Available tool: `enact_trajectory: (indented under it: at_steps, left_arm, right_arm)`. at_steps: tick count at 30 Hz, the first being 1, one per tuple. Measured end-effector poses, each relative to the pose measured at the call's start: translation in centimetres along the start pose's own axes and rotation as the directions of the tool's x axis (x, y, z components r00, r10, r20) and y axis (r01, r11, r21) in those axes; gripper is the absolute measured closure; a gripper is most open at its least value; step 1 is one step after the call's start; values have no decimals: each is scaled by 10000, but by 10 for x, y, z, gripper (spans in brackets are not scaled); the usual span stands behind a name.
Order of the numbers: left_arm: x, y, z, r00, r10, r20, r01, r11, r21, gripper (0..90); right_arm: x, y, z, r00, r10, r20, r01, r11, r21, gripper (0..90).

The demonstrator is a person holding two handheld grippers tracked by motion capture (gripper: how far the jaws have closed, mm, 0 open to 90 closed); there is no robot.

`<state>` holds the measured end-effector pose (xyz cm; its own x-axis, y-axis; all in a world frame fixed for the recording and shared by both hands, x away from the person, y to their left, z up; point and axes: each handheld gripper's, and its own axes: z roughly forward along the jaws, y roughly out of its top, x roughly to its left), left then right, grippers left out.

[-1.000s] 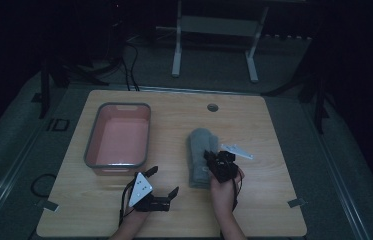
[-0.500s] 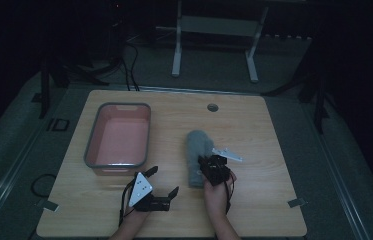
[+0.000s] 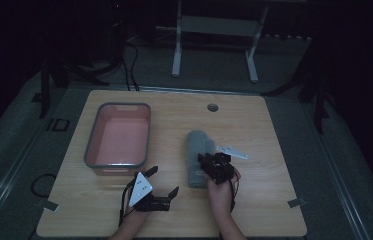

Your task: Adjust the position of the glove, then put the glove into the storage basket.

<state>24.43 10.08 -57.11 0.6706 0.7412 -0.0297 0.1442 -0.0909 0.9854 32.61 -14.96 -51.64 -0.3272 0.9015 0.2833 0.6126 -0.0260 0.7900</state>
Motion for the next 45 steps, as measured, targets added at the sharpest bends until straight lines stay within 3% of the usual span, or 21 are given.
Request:
enact_trajectory:
  at_steps: [3, 8, 9, 10, 14, 15, 16, 18, 19, 21, 22, 25, 30, 33, 34, 35, 37, 39, 40, 43, 45]
  left_arm:
    - [0, 0, 0, 10000, -18, -42, 18, 10000, 1, 24]
    - [1, 0, 0, 9998, -164, -119, 164, 9999, -19, 24]
    - [1, 0, 1, 9997, -211, -158, 211, 9998, -34, 24]
    - [1, 0, 1, 9995, -234, -190, 234, 9997, -16, 24]
    - [0, 0, 1, 9994, -152, -308, 153, 9999, 47, 24]
    - [-1, 1, 2, 9995, -74, -320, 77, 9999, 88, 24]
    - [-1, 1, 2, 9995, -55, -308, 59, 9999, 131, 24]
    - [-2, 2, 4, 9994, -18, -352, 31, 9994, 349, 24]
    - [-2, 2, 5, 9990, -34, -447, 54, 9990, 441, 24]
    - [-1, 3, 7, 9962, -607, -625, 658, 9944, 830, 25]
    - [-1, 4, 7, 9959, -673, -602, 729, 9928, 947, 24]
    - [-1, 10, 7, 9945, -801, -679, 875, 9895, 1148, 24]
    - [3, 31, 8, 9902, -1370, -284, 1394, 9826, 1224, 25]
    - [3, 48, 13, 9881, -1532, 172, 1495, 9797, 1333, 25]
    - [2, 54, 15, 9892, -1452, 222, 1408, 9805, 1374, 25]
    - [0, 61, 16, 9919, -1253, 225, 1211, 9832, 1363, 25]
    - [-2, 74, 22, 9964, -800, 281, 755, 9879, 1355, 25]
    - [-3, 84, 30, 9978, -607, 258, 565, 9887, 1387, 26]
    - [-3, 89, 34, 9980, -573, 278, 526, 9876, 1482, 26]
    - [-4, 98, 52, 9992, -305, 265, 249, 9819, 1876, 26]
    - [-3, 101, 64, 9989, -382, 280, 316, 9775, 2084, 27]
  right_arm:
    - [-3, 5, 0, 9986, -521, -119, 523, 9984, 211, 470]
    - [-12, 12, -1, 9914, -1191, -541, 1210, 9921, 341, 380]
    - [-14, 14, -1, 9890, -1285, -730, 1318, 9904, 409, 320]
    - [-18, 18, -2, 9821, -1549, -1070, 1617, 9851, 581, 181]
    - [-22, 24, -6, 9699, -1936, -1474, 2029, 9779, 510, 138]
    - [-25, 28, -8, 9494, -2614, -1741, 2717, 9617, 374, 120]
    - [-26, 28, -9, 9424, -2806, -1821, 2883, 9574, 165, 135]
    - [-32, 30, -10, 9183, -3531, -1791, 3549, 9346, -230, 146]
    - [-32, 30, -10, 9183, -3531, -1791, 3549, 9346, -230, 146]
    - [-37, 31, -13, 9017, -3931, -1802, 3880, 9194, -645, 144]
    - [-42, 32, -15, 8924, -4090, -1904, 4048, 9123, -624, 133]
    - [-51, 35, -21, 8874, -4269, -1739, 4246, 9039, -522, 142]
    - [-65, 43, -35, 8903, -4075, -2033, 4096, 9116, -335, 137]
    - [-71, 46, -41, 8812, -4371, -1802, 4263, 8994, -970, 143]
    - [-74, 46, -44, 8727, -4566, -1731, 4353, 8880, -1480, 141]
    - [-76, 47, -46, 8687, -4590, -1864, 4297, 8853, -1776, 132]
    - [-79, 49, -48, 8746, -4510, -1779, 4206, 8883, -1842, 133]
    - [-81, 51, -48, 8839, -4287, -1868, 4018, 9006, -1658, 138]
    - [-82, 52, -47, 8855, -4109, -2171, 3832, 9099, -1590, 140]
    - [-82, 54, -43, 8991, -3674, -2380, 3502, 9299, -1126, 185]
    - [-80, 54, -40, 9036, -3509, -2457, 3386, 9364, -923, 182]
